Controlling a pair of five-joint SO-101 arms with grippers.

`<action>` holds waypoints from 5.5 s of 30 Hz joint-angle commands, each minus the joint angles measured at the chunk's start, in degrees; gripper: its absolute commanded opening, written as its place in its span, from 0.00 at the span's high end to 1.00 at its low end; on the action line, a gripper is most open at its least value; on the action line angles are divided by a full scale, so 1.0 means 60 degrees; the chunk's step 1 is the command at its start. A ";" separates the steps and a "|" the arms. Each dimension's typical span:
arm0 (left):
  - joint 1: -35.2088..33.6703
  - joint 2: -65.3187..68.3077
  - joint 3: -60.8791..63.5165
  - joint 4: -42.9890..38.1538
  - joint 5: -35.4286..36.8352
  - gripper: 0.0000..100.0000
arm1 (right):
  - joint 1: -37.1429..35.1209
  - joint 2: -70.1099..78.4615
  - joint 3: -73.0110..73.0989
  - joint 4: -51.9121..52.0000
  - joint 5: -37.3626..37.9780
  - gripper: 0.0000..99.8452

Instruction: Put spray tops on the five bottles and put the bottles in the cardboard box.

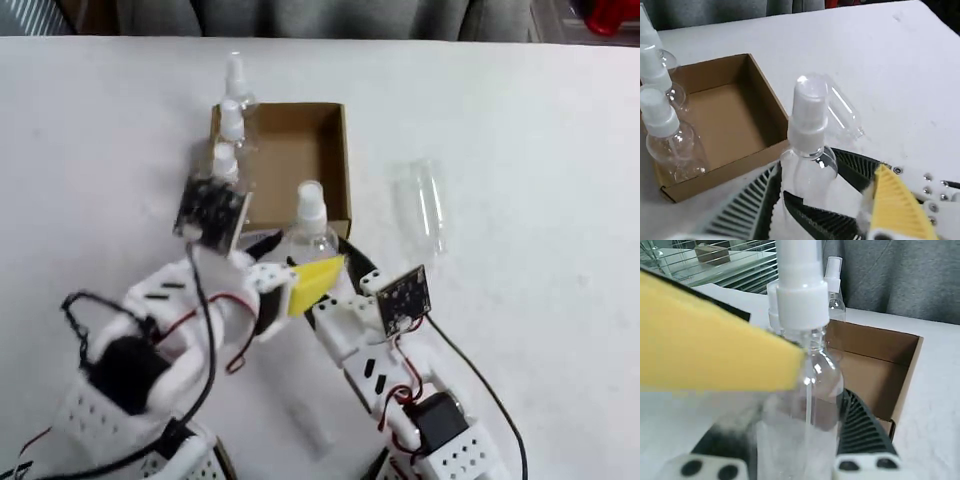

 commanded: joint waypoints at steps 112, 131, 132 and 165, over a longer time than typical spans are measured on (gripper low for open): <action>-0.5883 -0.6410 0.8190 -0.1084 -0.3429 0.98 | 0.2557 1.4703 -0.9363 -0.5179 -0.0352 0.99; -0.5883 -0.6410 0.8190 -0.1084 -0.3443 0.98 | 0.3187 1.7839 -1.1853 -0.5179 0.0982 0.99; -0.5883 -0.6410 0.8190 -0.1084 -0.3443 0.98 | 0.3187 1.7985 -1.1971 -0.5179 0.0996 0.99; -0.5883 -0.6410 0.8190 -0.1421 -0.3443 0.98 | 0.3128 1.7560 -1.1853 -0.5194 -0.0322 0.99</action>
